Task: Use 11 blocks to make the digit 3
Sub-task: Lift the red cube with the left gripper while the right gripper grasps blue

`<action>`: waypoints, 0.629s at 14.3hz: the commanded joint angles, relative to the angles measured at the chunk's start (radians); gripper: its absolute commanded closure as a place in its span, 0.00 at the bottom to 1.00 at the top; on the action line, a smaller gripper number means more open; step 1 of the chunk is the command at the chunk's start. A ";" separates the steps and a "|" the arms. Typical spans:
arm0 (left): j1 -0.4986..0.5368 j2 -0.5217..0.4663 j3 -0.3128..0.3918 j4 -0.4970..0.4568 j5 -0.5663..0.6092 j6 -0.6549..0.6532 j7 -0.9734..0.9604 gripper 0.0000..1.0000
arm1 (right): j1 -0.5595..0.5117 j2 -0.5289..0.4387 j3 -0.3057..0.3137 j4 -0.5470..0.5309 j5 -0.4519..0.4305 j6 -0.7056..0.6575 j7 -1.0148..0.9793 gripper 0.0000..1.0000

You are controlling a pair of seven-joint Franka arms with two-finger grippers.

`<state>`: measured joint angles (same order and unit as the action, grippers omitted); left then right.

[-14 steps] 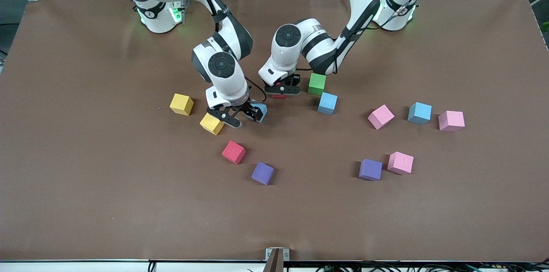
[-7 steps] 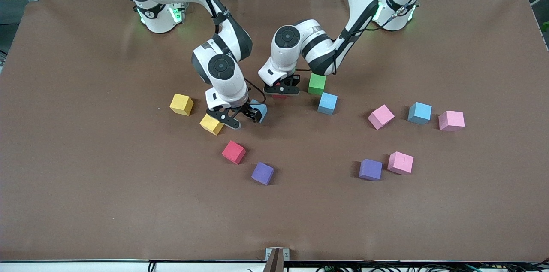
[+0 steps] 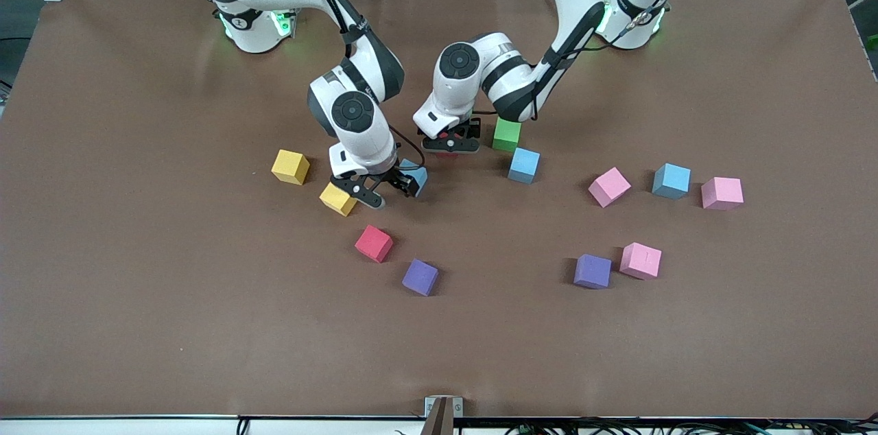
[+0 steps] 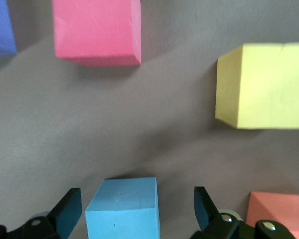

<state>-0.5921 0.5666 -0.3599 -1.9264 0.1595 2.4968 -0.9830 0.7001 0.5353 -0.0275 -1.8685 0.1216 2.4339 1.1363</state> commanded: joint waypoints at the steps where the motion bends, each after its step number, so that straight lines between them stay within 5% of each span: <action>1: 0.015 -0.072 -0.001 -0.011 0.014 -0.012 -0.019 0.00 | -0.011 0.067 0.027 0.045 0.049 0.016 -0.013 0.00; 9: 0.173 -0.264 -0.001 0.009 0.003 -0.240 -0.002 0.00 | -0.002 0.071 0.026 0.051 0.047 0.019 -0.015 0.00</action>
<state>-0.4744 0.3576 -0.3562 -1.9108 0.1595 2.3024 -0.9837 0.6998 0.6108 -0.0099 -1.8238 0.1431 2.4512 1.1352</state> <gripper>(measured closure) 0.000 0.000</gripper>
